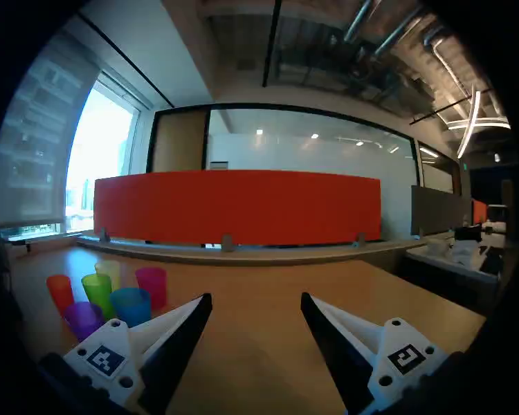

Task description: Pour water

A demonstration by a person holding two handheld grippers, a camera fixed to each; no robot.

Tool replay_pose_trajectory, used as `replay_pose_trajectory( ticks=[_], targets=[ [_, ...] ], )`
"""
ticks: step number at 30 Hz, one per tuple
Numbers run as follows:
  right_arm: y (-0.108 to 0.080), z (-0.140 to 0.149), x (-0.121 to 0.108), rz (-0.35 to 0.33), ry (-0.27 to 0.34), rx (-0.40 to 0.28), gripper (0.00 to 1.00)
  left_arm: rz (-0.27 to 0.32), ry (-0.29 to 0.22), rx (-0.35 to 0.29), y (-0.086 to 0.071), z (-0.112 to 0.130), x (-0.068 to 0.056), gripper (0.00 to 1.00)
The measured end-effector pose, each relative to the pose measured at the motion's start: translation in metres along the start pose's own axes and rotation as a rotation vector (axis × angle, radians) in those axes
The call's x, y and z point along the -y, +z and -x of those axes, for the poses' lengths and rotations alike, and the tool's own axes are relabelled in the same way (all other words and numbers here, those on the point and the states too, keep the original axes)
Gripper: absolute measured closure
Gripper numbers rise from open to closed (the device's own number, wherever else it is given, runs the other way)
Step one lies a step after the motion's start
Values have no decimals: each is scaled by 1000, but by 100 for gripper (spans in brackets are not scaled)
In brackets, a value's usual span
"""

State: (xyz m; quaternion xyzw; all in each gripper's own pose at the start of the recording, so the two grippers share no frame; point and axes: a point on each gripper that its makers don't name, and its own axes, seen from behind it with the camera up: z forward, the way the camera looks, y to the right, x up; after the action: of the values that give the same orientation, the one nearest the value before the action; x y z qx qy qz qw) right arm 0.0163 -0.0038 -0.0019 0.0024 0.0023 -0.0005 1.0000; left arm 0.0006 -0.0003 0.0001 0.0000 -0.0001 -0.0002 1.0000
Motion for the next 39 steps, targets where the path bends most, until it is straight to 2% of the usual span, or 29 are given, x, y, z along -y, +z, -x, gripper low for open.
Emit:
replay_pose_trajectory(
  ticks=[3, 9, 18, 23, 30, 39],
  targets=[
    [-1, -15, 4, -14, 0, -1, 0, 0, -5, 2, 1, -8, 3, 4],
    [-1, -41, 8, -40, -10, 20, 0, -2, 19, 6, 4, -35, 11, 4],
    [2, -92, 4, -55, -11, 40, 0, 21, 94, 4, 11, -85, 11, 3],
    [8, -119, 1, -63, 0, 55, 0, 32, 114, 37, 18, -107, 10, 3],
    [16, -155, 7, -102, -4, 54, 0, 77, 117, 29, 28, -148, 3, 3],
    [27, -202, 23, -167, 9, 53, 0, 111, 82, 49, 42, -187, 0, 3]
  ],
)
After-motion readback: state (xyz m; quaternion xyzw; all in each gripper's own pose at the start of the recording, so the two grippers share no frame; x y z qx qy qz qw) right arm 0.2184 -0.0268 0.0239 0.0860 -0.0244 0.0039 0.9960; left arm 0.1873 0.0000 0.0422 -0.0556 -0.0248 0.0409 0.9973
